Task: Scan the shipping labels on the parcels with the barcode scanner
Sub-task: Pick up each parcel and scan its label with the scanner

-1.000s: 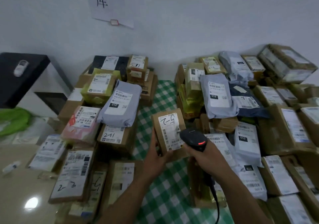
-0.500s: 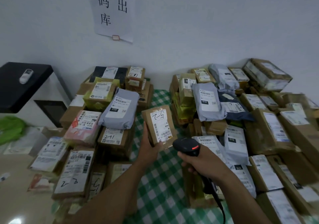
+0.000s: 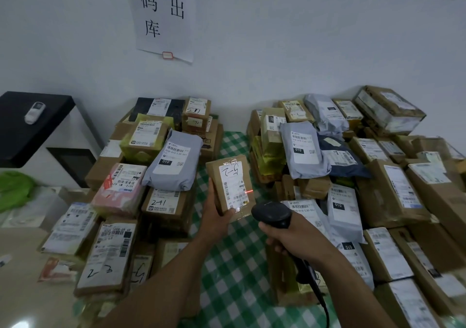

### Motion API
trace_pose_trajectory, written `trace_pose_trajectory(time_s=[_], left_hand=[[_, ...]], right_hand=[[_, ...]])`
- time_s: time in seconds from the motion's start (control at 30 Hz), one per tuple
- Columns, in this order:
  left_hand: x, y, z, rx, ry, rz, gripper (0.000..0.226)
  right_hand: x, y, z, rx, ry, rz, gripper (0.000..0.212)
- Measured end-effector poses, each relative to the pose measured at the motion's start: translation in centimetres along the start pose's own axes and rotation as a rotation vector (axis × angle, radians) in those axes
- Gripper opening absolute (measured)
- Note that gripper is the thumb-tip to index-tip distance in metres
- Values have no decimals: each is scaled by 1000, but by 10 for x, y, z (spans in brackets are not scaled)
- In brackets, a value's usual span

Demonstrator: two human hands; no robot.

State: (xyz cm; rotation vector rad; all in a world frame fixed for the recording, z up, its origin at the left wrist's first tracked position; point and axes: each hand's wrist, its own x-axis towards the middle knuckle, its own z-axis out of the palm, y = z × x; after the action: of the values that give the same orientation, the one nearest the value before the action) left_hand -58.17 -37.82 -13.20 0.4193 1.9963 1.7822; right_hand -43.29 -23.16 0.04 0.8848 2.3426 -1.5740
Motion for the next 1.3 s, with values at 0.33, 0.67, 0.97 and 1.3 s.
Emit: trace_pose_trajectory(time_s=[0.33,0.67,0.97,1.3], left_hand=[[-30,16,-14,42,-60,-42,104],[-153,15,-82,166,-14,-284,76],[-188,-4,-98,373,123,-259,51],[-157,-15,-57,949,126,-195,106]], right_hand=[[-5,2,6,72,58,-32,34],[1,2,66,42,-35,-70,24],[-3,2,97,30,-131,-39,33],[-15,10,91,51,-116,-54,27]])
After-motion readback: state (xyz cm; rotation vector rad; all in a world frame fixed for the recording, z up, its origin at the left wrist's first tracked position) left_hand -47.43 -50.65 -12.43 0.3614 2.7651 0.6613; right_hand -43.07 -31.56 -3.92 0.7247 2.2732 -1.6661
